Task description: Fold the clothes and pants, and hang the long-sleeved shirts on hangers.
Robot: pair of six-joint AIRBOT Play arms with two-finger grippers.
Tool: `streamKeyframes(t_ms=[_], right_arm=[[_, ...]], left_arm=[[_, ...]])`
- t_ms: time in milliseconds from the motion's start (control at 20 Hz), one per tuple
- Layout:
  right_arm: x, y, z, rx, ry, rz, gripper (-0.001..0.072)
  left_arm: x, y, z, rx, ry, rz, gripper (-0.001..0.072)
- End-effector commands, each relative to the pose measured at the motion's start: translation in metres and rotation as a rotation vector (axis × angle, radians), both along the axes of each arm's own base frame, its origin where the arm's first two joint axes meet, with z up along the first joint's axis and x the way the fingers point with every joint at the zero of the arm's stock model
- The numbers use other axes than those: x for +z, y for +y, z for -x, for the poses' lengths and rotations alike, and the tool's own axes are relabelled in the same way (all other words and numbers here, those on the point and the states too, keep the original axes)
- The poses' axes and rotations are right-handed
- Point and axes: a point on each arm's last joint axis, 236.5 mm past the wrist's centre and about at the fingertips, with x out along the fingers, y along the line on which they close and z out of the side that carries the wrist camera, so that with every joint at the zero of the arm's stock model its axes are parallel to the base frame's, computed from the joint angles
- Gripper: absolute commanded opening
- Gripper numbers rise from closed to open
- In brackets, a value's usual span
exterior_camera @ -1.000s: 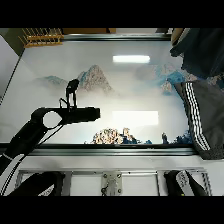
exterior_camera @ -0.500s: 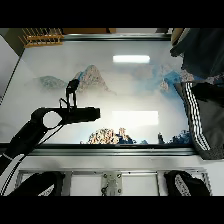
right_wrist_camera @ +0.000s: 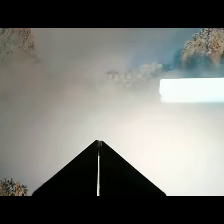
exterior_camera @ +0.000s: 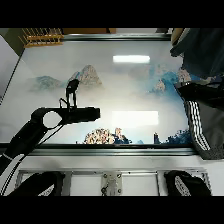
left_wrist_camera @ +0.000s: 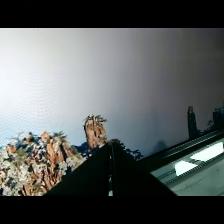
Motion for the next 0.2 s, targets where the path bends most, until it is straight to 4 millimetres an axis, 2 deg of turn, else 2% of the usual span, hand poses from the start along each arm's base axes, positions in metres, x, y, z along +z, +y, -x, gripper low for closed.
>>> streamKeyframes(t_ms=[0, 150], right_arm=[[0.0003, 0.0018, 0.0004, 0.006, -0.001, -0.001, 0.0027], [0.0003, 0.0018, 0.0004, 0.006, -0.001, -0.001, 0.0026]], left_arm=[[0.0004, -0.0004, -0.0001, -0.001, -0.001, 0.001, 0.0005], [0.0004, -0.0004, -0.0001, -0.001, -0.001, 0.001, 0.0005]])
